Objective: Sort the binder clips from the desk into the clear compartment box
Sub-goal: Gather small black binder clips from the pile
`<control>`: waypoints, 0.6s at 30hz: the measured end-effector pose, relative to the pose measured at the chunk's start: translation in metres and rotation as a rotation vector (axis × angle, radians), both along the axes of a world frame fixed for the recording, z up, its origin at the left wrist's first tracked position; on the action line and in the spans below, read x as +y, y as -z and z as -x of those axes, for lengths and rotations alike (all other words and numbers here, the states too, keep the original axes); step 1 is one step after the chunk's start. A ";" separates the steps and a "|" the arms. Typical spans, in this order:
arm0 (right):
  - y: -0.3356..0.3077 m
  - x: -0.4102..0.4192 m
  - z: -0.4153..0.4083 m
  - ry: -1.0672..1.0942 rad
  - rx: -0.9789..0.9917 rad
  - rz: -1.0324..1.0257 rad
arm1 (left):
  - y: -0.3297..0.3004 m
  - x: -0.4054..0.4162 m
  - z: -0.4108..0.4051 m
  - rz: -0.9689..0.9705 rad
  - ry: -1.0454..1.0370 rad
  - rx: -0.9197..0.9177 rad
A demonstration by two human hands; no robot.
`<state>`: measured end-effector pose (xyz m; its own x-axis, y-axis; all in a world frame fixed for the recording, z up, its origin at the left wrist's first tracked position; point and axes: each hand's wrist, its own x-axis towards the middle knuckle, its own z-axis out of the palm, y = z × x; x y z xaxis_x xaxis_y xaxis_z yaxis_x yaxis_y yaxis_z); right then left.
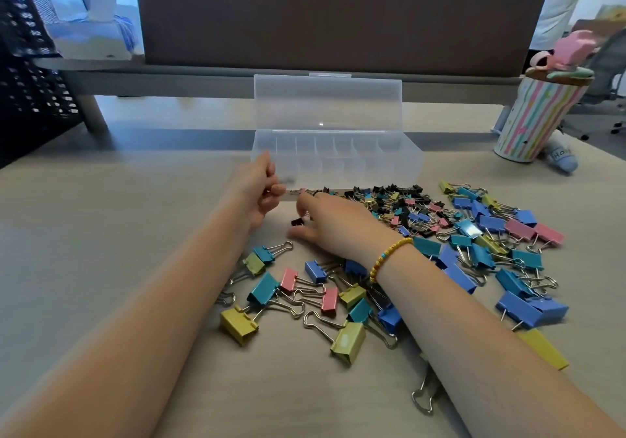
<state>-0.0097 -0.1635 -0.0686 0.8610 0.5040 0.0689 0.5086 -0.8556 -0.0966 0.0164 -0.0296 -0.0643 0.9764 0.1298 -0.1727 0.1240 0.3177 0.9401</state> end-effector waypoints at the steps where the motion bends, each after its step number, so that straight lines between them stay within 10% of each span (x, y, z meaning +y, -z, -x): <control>1: 0.000 0.000 0.000 0.008 -0.003 -0.002 | 0.001 -0.001 -0.001 -0.111 -0.013 -0.009; 10: 0.004 -0.003 -0.005 0.089 0.044 0.055 | 0.026 0.010 -0.011 -1.689 0.244 -0.250; 18: 0.002 -0.020 -0.012 0.182 0.109 0.044 | 0.015 0.013 -0.010 -1.712 0.327 -0.263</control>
